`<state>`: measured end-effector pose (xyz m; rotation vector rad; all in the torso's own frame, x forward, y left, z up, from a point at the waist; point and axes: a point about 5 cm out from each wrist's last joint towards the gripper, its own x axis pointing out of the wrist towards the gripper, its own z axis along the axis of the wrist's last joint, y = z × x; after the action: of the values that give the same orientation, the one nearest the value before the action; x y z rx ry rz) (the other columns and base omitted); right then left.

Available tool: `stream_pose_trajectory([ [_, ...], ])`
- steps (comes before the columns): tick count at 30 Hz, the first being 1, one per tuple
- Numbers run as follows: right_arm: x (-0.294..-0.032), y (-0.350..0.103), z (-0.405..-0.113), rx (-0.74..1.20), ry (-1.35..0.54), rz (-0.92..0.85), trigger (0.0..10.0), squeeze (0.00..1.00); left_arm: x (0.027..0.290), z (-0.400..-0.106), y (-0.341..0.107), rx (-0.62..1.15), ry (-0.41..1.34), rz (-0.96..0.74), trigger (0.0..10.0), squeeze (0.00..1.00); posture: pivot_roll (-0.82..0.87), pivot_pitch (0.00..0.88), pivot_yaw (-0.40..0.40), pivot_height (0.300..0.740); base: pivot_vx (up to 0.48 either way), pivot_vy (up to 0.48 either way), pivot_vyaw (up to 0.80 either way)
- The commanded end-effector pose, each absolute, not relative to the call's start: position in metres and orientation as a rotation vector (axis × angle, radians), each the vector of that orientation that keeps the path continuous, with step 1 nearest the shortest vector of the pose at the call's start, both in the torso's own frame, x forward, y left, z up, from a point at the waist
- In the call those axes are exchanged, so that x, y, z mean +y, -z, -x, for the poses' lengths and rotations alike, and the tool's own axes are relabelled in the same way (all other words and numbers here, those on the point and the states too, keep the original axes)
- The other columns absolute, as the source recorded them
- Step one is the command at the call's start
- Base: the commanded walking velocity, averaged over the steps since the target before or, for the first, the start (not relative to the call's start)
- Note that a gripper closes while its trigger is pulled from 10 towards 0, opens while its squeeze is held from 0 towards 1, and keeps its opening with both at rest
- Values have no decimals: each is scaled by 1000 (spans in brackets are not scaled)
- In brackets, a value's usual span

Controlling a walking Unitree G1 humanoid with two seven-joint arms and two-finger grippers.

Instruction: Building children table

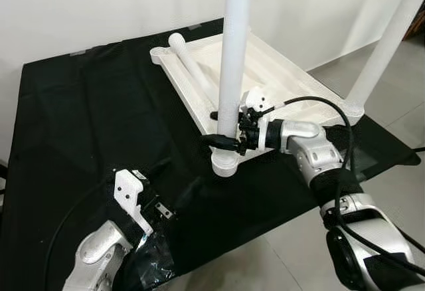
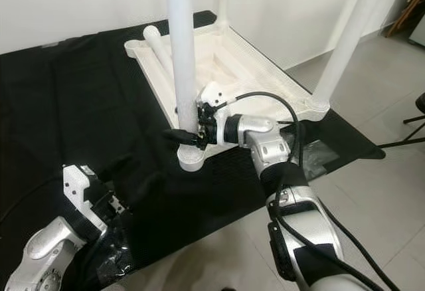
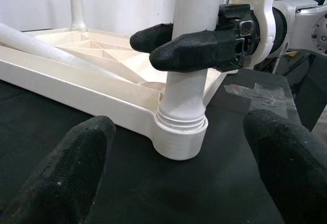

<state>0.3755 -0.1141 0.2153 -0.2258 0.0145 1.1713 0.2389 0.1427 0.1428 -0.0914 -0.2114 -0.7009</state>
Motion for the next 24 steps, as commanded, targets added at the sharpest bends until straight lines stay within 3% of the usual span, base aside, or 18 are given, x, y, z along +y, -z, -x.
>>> stream_pose_trajectory([
  [1,-117,-216,-377,12,-1176,218,0,0,142,-234,-142,-205,703,92,10000,0,-18,198,-11,740,0,0,0],
  [11,-120,-199,-370,12,-1147,262,0,0,143,-232,-143,-204,704,94,10000,0,-34,217,-12,740,0,0,0],
  [13,-115,-188,-365,20,-1024,234,0,0,144,-233,-144,-203,703,93,10000,0,-39,220,-13,740,0,0,0],
  [14,-104,-176,-358,6,-800,110,0,0,145,-234,-144,-203,701,91,10000,0,-52,220,-4,740,0,0,0],
  [15,-104,-176,-358,6,-800,110,0,0,145,-234,-144,-203,701,91,10000,0,-52,220,-4,740,0,0,0],
  [16,-101,-169,-352,13,-628,22,0,0,146,-235,-144,-203,700,89,10000,0,-52,220,-4,740,0,0,0],
  [19,-89,-151,-332,50,-546,29,0,0,147,-237,-145,-203,698,87,10000,0,-60,224,13,740,0,0,0],
  [21,-74,-155,-315,-44,-560,194,0,0,148,-241,-144,-202,696,81,10000,0,-81,212,24,740,0,0,0],
  [24,-75,-154,-315,-37,-565,175,0,0,148,-242,-143,-199,698,84,10000,0,-70,199,20,740,0,0,0],
])
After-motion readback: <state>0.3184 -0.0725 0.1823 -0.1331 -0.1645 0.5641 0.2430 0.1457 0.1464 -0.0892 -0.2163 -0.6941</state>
